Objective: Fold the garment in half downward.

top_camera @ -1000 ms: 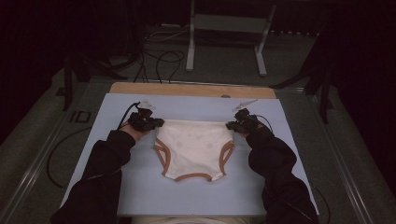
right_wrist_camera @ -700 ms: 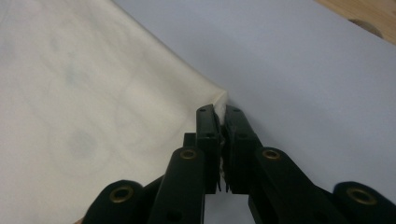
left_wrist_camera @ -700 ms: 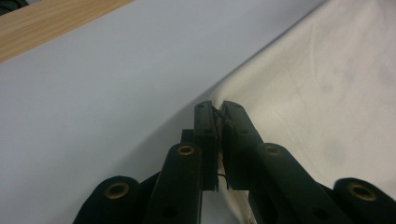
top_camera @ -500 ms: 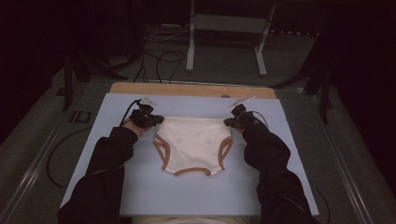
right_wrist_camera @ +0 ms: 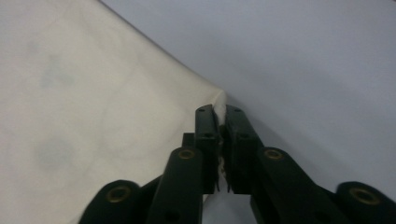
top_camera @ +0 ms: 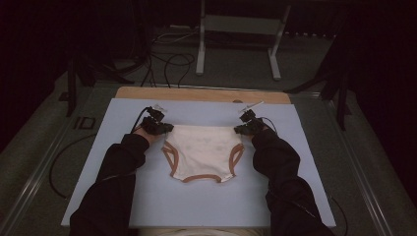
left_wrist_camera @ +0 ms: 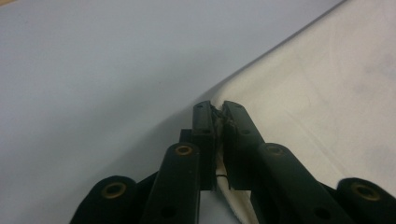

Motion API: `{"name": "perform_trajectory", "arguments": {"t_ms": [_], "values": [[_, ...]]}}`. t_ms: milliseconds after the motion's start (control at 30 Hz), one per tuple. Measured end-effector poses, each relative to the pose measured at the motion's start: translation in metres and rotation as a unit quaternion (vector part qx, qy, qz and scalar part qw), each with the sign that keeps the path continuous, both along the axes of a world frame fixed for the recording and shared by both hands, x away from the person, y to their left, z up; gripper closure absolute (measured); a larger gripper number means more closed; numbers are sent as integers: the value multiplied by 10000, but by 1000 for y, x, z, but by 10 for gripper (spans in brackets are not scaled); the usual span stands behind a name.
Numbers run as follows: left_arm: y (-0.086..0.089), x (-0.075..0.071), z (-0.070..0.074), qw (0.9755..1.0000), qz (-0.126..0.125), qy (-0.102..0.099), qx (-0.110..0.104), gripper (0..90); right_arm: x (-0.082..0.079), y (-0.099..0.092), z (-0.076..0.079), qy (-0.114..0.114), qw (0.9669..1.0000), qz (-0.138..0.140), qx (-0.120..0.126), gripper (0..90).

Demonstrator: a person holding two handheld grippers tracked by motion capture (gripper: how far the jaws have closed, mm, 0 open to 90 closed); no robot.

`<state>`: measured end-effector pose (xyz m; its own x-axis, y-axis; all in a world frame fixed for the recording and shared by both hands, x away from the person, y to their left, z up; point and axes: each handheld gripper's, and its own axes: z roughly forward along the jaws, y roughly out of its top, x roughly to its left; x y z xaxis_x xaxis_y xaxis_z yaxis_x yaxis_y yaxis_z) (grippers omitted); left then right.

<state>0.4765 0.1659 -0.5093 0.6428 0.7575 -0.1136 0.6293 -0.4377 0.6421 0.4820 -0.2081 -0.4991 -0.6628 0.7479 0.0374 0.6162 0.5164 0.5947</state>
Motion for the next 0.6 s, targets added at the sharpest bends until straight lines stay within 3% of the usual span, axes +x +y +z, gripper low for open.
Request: {"name": "perform_trajectory", "arguments": {"t_ms": [33, 167, 233, 300, 400, 533, 600], "values": [[0, 0, 0, 10000, 29, -10, 13, 812, 0, 0, -1, -33, 10000, -29, -1, 800], [2, -1, 2, 9997, 213, -4, 155, 564, 0, -1, -1, -41, 9999, -105, 42, 594], [4, -2, 4, 9996, 254, 54, 94, 456, -1, -2, 0, -69, 9998, -154, 72, 503], [5, -3, 6, 9996, 261, 19, 116, 396, -1, -4, 2, -89, 9998, -152, 130, 422], [7, -5, 11, 9998, 222, 16, -15, 331, -3, -5, 7, -68, 9997, -156, 171, 338], [8, -9, 17, 10000, 49, -6, -84, 217, -7, -6, 14, -39, 9990, -89, 442, 214], [9, -12, 20, 9999, 0, -27, -134, 153, -9, -6, 19, -82, 9984, -37, 554, 195]]}}
